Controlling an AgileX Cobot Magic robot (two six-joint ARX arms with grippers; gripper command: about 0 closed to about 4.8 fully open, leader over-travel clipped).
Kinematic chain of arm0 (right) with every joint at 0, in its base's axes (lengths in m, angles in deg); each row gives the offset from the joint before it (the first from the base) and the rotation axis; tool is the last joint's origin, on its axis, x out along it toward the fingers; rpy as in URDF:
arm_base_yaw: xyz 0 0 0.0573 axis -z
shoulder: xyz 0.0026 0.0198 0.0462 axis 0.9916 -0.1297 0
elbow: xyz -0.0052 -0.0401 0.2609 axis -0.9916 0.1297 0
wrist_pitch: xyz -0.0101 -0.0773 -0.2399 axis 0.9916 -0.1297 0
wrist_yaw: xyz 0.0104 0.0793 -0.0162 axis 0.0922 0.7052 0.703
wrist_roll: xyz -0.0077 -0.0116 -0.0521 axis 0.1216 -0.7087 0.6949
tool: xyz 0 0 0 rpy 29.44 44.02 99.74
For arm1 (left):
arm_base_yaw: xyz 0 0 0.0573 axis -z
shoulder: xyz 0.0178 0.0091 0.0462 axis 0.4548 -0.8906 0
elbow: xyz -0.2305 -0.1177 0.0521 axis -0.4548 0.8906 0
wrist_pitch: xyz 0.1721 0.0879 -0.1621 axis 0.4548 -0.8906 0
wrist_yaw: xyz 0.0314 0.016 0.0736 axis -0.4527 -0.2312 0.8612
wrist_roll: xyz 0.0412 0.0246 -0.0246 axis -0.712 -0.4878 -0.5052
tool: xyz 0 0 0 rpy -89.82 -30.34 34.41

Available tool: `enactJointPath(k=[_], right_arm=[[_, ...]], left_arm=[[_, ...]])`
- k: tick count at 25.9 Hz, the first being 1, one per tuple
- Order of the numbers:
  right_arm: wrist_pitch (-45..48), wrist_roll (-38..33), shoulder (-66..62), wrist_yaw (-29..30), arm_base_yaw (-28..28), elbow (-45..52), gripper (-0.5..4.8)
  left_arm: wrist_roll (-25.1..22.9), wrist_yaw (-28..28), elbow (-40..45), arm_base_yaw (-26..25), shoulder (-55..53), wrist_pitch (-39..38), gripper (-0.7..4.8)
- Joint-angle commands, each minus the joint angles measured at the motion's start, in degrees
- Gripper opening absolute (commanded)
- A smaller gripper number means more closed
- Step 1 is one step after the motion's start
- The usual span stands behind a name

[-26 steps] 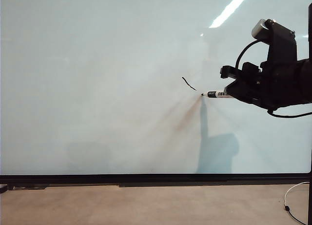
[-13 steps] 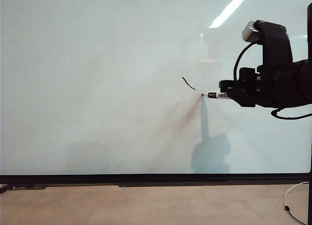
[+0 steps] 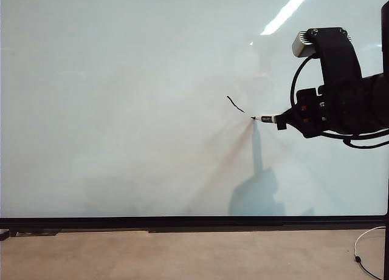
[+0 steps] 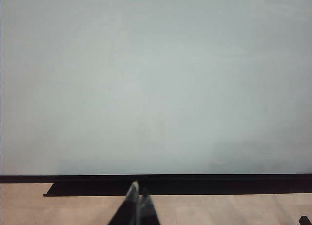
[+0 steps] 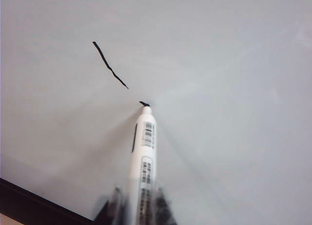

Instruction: Pick up the pen on the shelf to the right of the whiteboard and draw a check mark.

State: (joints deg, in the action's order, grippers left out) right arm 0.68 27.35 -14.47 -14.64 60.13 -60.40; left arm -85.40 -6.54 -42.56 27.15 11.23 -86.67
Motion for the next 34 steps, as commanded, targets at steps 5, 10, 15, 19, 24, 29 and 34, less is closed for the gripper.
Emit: enactJointPath(k=[5,10,15,19,24,29,34], right_arm=[[1.09,0.79,1.18,-3.06,0.26,-0.35,-0.05],[-0.44,2.23,4.5,-3.08,0.28,-0.33,-0.05],[-3.13,3.15,7.28,-3.15,0.28,-0.33,-0.05],[-4.37,3.61,9.18,-3.54,0.31,-0.33,-0.05],[-4.74,3.76,10.03,-3.58,0.63,-0.33,-0.05],[-4.9,4.02,10.78,-4.2,0.74,-0.33,-0.05],[-5.11,5.03,12.15,-4.22,1.14,-0.33,-0.05]], left_arm=[[-0.24,0.0,-0.15,0.02,-0.02,0.72,-0.04],[-0.24,-0.02,-0.17,0.02,-0.02,0.72,-0.05],[-0.24,-0.02,-0.17,0.02,-0.02,0.72,-0.04],[-0.24,-0.02,-0.17,0.0,-0.02,0.72,-0.04],[-0.24,-0.02,-0.15,0.02,-0.02,0.72,-0.04],[-0.24,-0.02,-0.17,0.02,-0.02,0.72,-0.04],[-0.24,0.0,-0.17,0.02,-0.02,0.7,-0.04]])
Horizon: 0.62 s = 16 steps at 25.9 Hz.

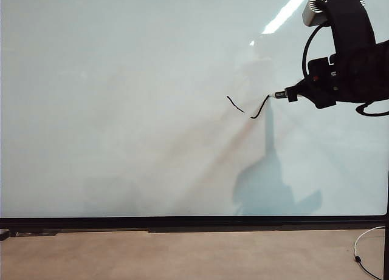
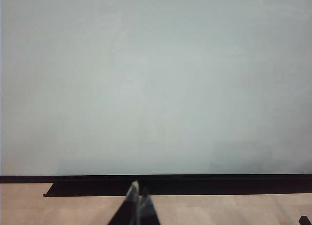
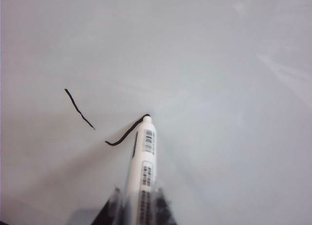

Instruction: Pick up the pen on the shelf to the right of the whiteboard and draw a check mark.

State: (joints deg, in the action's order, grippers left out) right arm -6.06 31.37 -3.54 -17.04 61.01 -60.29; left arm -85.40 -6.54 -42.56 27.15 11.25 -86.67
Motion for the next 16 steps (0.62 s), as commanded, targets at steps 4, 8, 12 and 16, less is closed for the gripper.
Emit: enactJointPath(k=[4,8,12,16], right_arm=[[1.38,1.16,2.12,-2.25,0.42,-0.44,-0.05],[1.25,1.22,2.69,-2.62,0.94,-0.44,-0.05],[0.42,1.44,3.78,-2.82,1.14,-0.44,-0.05],[-0.26,2.51,5.27,-3.15,1.22,-0.42,-0.05]], left_arm=[[-0.24,0.0,-0.17,0.02,-0.04,0.72,-0.04],[-0.24,-0.02,-0.17,0.02,-0.04,0.72,-0.04],[-0.24,-0.02,-0.15,0.02,-0.04,0.7,-0.05],[-0.24,-0.02,-0.17,0.02,-0.04,0.72,-0.05]])
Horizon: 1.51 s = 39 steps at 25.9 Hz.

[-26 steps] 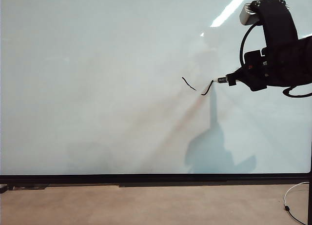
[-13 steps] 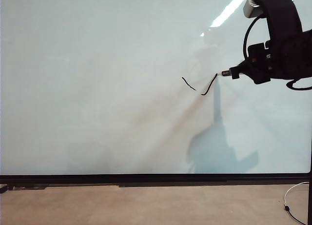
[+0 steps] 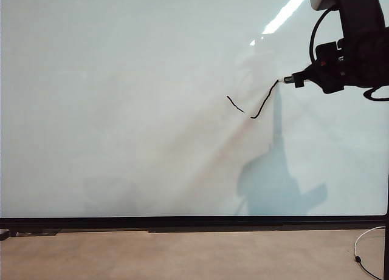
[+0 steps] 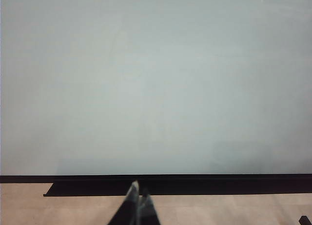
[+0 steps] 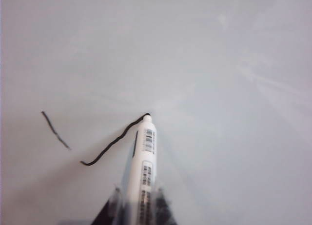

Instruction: Pick up the pen on the shelf to the right of the whiteboard and draw a check mark.

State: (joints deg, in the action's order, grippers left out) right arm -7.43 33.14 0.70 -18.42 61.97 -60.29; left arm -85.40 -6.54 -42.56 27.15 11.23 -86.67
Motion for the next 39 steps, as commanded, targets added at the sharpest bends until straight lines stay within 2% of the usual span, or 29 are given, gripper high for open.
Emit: enactJointPath(k=[1,20,26,31,39], right_arm=[[1.03,0.74,1.29,-1.81,0.44,-0.42,-0.05],[-1.05,1.16,5.31,-1.66,1.49,0.52,-0.05],[-3.39,0.77,14.95,-2.91,-0.59,6.1,-0.05],[-14.01,-0.37,27.15,-2.71,-1.29,9.94,-0.05],[-17.53,-1.7,35.54,-2.73,-1.27,14.51,-0.05]], left_arm=[[-0.24,0.0,-0.17,0.02,-0.02,0.72,-0.04],[-0.24,0.0,-0.17,0.02,-0.02,0.72,-0.04],[-0.24,0.0,-0.15,0.02,-0.02,0.72,-0.05],[-0.24,0.0,-0.15,0.02,-0.02,0.7,-0.05],[-0.24,0.0,-0.17,0.02,-0.02,0.72,-0.05]])
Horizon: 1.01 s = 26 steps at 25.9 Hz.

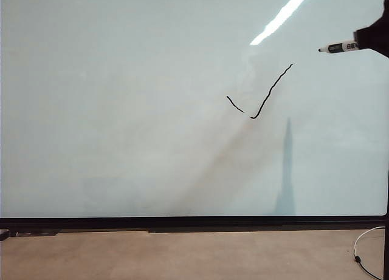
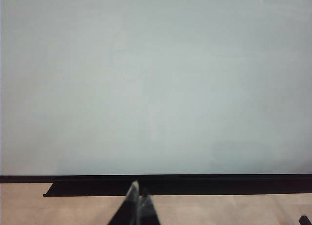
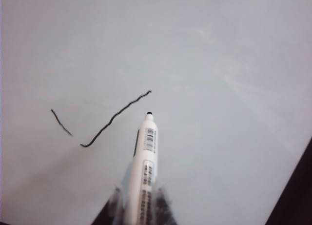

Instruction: Pick up the pen on the shelf to the right of the whiteboard and draw a check mark.

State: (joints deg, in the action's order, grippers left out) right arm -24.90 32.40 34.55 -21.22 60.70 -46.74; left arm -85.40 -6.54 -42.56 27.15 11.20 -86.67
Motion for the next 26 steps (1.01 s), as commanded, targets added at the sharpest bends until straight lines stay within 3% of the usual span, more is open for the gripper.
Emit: enactJointPath(k=[1,13,26], right_arm=[[-0.13,-1.44,2.32,0.04,0.0,1.46,-0.05],[-3.39,-3.15,7.98,0.04,-0.31,6.21,-0.05],[-13.35,-3.34,14.21,0.96,-0.31,6.16,-0.05]], left_arm=[[-0.24,-0.02,-0.17,0.0,0.0,0.72,-0.04],[-0.24,0.0,-0.15,0.02,0.0,0.7,-0.04],[-0.24,-0.02,-0.17,0.02,0.0,0.72,-0.04]])
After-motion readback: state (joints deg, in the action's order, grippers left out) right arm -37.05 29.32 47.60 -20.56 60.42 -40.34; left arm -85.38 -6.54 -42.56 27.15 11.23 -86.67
